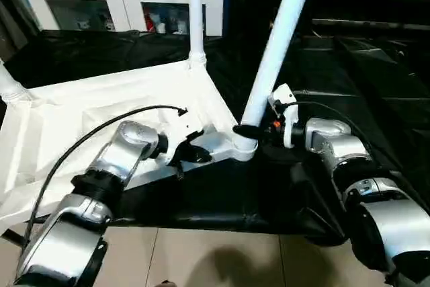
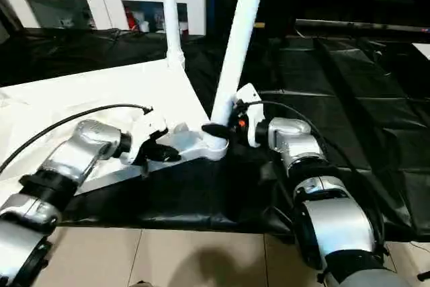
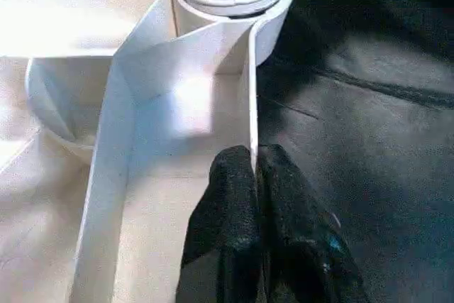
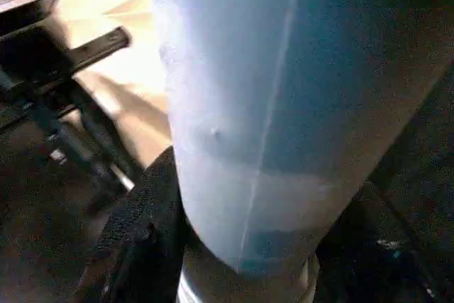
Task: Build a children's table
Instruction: Rotate leg to tighten
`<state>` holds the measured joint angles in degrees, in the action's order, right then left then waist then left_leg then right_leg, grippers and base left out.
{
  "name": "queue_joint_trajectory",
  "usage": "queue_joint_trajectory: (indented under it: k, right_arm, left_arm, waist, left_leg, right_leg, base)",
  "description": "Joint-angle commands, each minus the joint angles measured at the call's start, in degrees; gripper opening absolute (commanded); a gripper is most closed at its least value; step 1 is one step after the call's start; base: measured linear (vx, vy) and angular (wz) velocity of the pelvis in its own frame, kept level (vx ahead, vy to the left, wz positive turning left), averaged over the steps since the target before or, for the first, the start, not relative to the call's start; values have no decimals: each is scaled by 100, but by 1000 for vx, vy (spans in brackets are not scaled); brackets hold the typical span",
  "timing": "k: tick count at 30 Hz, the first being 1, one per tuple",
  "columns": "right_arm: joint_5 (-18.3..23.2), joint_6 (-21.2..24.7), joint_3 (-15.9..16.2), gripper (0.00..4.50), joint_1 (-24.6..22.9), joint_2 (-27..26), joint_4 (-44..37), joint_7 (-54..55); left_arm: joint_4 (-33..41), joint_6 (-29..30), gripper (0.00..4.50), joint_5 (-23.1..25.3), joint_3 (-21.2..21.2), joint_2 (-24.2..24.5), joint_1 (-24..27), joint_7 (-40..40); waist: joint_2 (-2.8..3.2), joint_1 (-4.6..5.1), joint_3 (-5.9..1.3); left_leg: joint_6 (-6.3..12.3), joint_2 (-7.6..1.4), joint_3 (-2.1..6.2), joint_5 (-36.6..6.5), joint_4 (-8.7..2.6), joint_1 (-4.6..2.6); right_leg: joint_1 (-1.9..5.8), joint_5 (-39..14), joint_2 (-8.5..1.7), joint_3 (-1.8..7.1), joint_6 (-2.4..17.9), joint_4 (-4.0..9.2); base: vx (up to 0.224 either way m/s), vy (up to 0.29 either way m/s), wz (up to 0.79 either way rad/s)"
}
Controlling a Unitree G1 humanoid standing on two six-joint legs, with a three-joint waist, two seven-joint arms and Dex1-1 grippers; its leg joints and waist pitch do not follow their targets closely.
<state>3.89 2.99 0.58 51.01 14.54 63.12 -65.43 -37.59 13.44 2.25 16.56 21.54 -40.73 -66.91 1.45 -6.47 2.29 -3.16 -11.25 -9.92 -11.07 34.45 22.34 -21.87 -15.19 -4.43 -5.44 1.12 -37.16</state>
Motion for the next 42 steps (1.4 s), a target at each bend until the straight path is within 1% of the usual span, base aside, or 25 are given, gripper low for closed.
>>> queue_joint_trajectory:
  k: [1, 6, 7, 10, 11, 12, 13, 14, 15, 17, 18, 22, 25, 26, 28, 30, 32, 34, 35, 36, 38, 39, 40, 41, 42]
  right_arm:
    - [-263, 92, 298, 200, -242, -2, 104, -223]
    - [-582, -60, 730, 199, -414, 173, -56, -720]
    - [-721, -174, 882, 199, -450, 227, -73, -797]
    - [-863, -261, 1048, 199, -470, 286, -80, -898]
    - [-908, -287, 1107, 199, -480, 308, -95, -965]
    - [-938, -302, 1148, 199, -487, 323, -106, -1032]
    - [-951, -294, 1183, 199, -501, 337, -135, -1099]
    - [-955, -290, 1209, 199, -513, 348, -161, -1152]
    - [-956, -284, 1254, 199, -536, 368, -201, -1233]
    - [-967, -336, 1343, 199, -596, 405, -268, -1358]
    - [-966, -352, 1375, 199, -621, 416, -289, -1405]
    - [-943, -364, 1400, 199, -705, 440, -316, -1537]
    - [-767, -249, 1202, 199, -728, 392, -307, -1365]
    - [-573, -134, 993, 199, -719, 343, -284, -1158]
    - [-330, 13, 737, 199, -722, 293, -264, -940]
    - [-14, 207, 411, 198, -789, 243, -297, -726]
    - [71, 253, 318, 198, -831, 234, -329, -679]
    - [166, 270, 221, 197, -1009, 233, -462, -601]
    - [253, 295, 133, 197, -1209, 224, -605, -516]
    - [299, 311, 89, 197, -1319, 218, -683, -470]
    - [370, 300, 17, 197, -1634, 203, -949, -342]
    - [371, 300, 16, 197, -1637, 203, -952, -341]
    - [428, 309, -42, 197, -1907, 196, -1240, -225]
    - [459, 326, -71, 197, -2032, 196, -1390, -158]
    - [459, 326, -71, 197, -2032, 196, -1390, -158]
  left_arm:
    - [262, -81, 0, -158, 133, -24, 52, -451]
    - [379, -159, 0, -66, 241, 105, 124, -595]
    - [412, -187, 0, -27, 286, 137, 149, -626]
    - [425, -243, 0, 11, 314, 159, 167, -637]
    - [436, -270, 0, 19, 327, 173, 174, -640]
    - [440, -301, 0, 22, 332, 181, 178, -639]
    - [447, -308, 0, 21, 332, 188, 181, -643]
    - [453, -312, 0, 20, 332, 193, 183, -649]
    - [454, -337, 0, 28, 342, 203, 182, -661]
    - [450, -380, 0, 39, 368, 223, 178, -674]
    - [449, -406, 0, 39, 377, 230, 177, -676]
    - [444, -421, 0, 19, 371, 231, 175, -654]
    - [421, -413, 0, -6, 341, 214, 173, -619]
    - [399, -392, 0, -28, 302, 184, 170, -565]
    - [384, -376, 0, -38, 276, 156, 165, -506]
    - [366, -376, 0, -56, 239, 118, 158, -419]
    - [356, -377, 0, -68, 220, 100, 154, -381]
    - [324, -379, 0, -81, 185, 62, 136, -306]
    - [291, -379, 0, -96, 154, 25, 115, -233]
    - [273, -379, 0, -103, 138, 5, 104, -195]
    - [252, -388, 0, -102, 133, -21, 84, -153]
    - [252, -388, 0, -102, 133, -21, 83, -152]
    - [225, -407, 0, -98, 125, -40, 62, -105]
    - [206, -422, 0, -94, 120, -49, 48, -77]
    - [206, -422, 0, -94, 120, -49, 48, -77]
  waist:
    - [1, -5, -419]
    - [11, -14, -409]
    - [10, -16, -404]
    - [21, -16, -395]
    - [20, -15, -383]
    - [22, -18, -380]
    - [4, -12, -378]
    - [11, -18, -381]
    - [2, -18, -379]
    - [-1, -28, -391]
    - [-12, -31, -394]
    - [-9, -65, -399]
    - [-4, -87, -396]
    - [-7, -91, -394]
    - [-25, -112, -400]
    - [-18, -117, -401]
    - [-19, -133, -401]
    - [-11, -139, -399]
    - [-18, -145, -386]
    - [-11, -160, -384]
    - [-24, -159, -386]
    - [30, -159, -379]
    - [13, -160, -373]
    - [30, -169, -369]
    - [23, -167, -378]
  left_leg:
    - [1032, -278, 83, 309, -244, -93]
    - [1006, -292, 86, 230, -254, -108]
    - [972, -290, 86, 181, -257, -111]
    - [900, -298, 87, 77, -272, -120]
    - [835, -295, 85, -37, -288, -129]
    - [809, -300, 86, -98, -294, -132]
    - [754, -302, 85, -161, -306, -137]
    - [736, -302, 88, -174, -307, -142]
    - [723, -300, 87, -178, -309, -141]
    - [764, -290, 85, -79, -292, -138]
    - [775, -289, 84, -65, -292, -140]
    - [795, -292, 87, -38, -287, -136]
    - [747, -303, 88, -117, -299, -149]
    - [734, -302, 88, -140, -302, -149]
    - [691, -315, 89, -126, -313, -166]
    - [678, -307, 86, -123, -311, -156]
    - [653, -313, 81, -173, -315, -162]
    - [589, -312, 82, -238, -321, -158]
    - [576, -309, 77, -277, -328, -155]
    - [554, -320, 77, -337, -336, -177]
    - [504, -315, 80, -386, -349, -163]
    - [444, -319, 81, -488, -359, -174]
    - [391, -324, 86, -575, -374, -183]
    - [340, -326, 85, -653, -383, -193]
    - [325, -328, 87, -663, -382, -198]
  right_leg:
    - [321, 1971, -478, 297, 1860, 231]
    - [311, 1759, -478, 294, 1840, 252]
    - [306, 1678, -479, 298, 1836, 261]
    - [303, 1541, -481, 303, 1827, 275]
    - [308, 1402, -479, 308, 1819, 296]
    - [308, 1339, -484, 311, 1816, 304]
    - [316, 1279, -482, 316, 1811, 311]
    - [319, 1266, -483, 316, 1810, 310]
    - [323, 1275, -482, 321, 1805, 309]
    - [325, 1430, -478, 322, 1789, 296]
    - [327, 1450, -476, 321, 1786, 295]
    - [322, 1459, -480, 319, 1760, 290]
    - [313, 1361, -482, 320, 1747, 301]
    - [314, 1344, -481, 323, 1743, 304]
    - [313, 1360, -486, 333, 1736, 302]
    - [313, 1369, -481, 328, 1741, 300]
    - [308, 1308, -492, 330, 1729, 311]
    - [306, 1191, -490, 322, 1685, 323]
    - [307, 1144, -488, 330, 1644, 341]
    - [294, 1088, -495, 333, 1628, 349]
    - [310, 993, -493, 330, 1603, 355]
    - [292, 898, -495, 330, 1567, 378]
    - [297, 812, -494, 330, 1551, 387]
    - [296, 768, -497, 336, 1506, 403]
    - [296, 780, -501, 337, 1512, 395]
  base:
    - [0, 0, 0]
    - [0, 0, 0]
    - [0, 0, 0]
    - [0, 0, 0]
    - [0, 0, 0]
    - [0, 0, 0]
    - [0, 0, 0]
    - [0, 0, 0]
    - [0, 0, 0]
    - [0, 0, 0]
    - [0, 0, 0]
    - [0, 0, 0]
    - [0, 0, 0]
    - [0, 0, 0]
    - [0, 0, 0]
    - [0, 0, 0]
    - [0, 0, 0]
    - [0, 0, 0]
    - [0, 0, 0]
    - [0, 0, 0]
    - [0, 0, 0]
    - [0, 0, 0]
    - [0, 0, 0]
    - [0, 0, 0]
    - [0, 0, 0]
